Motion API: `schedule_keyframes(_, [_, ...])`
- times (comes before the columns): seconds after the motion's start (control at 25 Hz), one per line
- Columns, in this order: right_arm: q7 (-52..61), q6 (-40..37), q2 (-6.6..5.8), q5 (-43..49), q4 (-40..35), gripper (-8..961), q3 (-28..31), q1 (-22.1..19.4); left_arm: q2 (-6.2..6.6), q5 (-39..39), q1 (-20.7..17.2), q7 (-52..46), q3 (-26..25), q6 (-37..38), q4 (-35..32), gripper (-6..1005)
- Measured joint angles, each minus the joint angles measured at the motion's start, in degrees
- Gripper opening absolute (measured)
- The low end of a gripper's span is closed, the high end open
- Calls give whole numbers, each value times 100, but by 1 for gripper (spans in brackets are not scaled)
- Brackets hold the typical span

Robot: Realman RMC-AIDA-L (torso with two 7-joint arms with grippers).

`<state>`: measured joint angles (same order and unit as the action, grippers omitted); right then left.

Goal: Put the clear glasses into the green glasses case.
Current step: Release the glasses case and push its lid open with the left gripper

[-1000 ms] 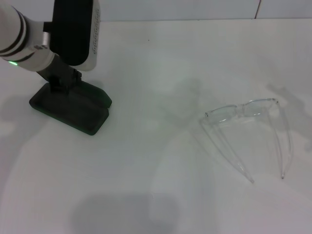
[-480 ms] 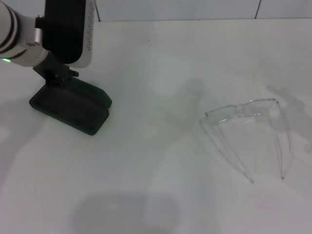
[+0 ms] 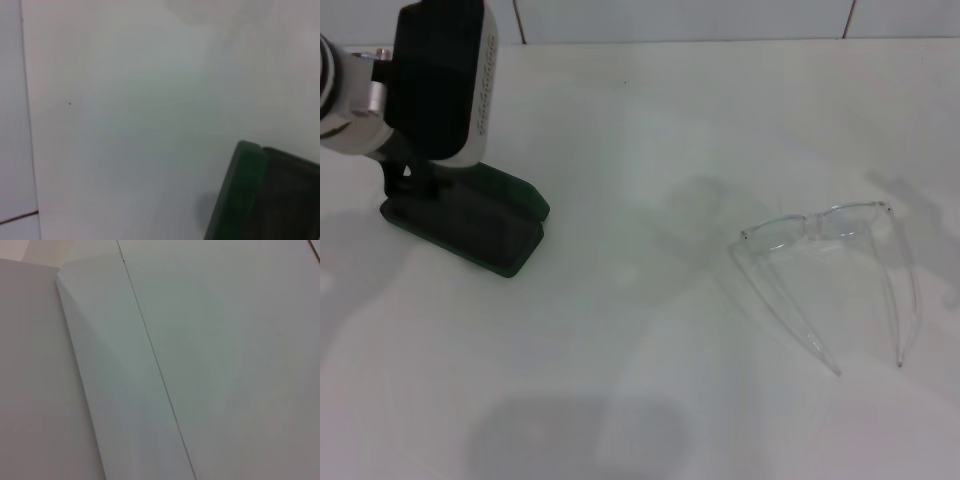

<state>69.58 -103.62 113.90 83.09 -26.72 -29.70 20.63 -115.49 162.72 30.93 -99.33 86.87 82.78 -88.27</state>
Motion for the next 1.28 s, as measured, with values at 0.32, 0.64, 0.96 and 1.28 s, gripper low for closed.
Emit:
schedule_keyframes(0.32, [-13, 0, 14, -4, 8, 863, 0, -30, 109, 2, 19, 111, 211, -73, 1, 487])
schedule_keyframes(0.64, [-15, -134, 3, -21, 10, 862, 10, -52, 191, 16, 88, 210, 495, -335, 237, 486])
schedule_keyframes(0.96, [-15, -142, 0, -28, 9, 861, 134, -50, 206, 17, 147, 231, 550, -633, 525, 484])
schedule_keyframes(1.28, [-15, -108, 0, -24, 14, 860, 144, -54, 239, 14, 294, 233, 678, -817, 906, 483])
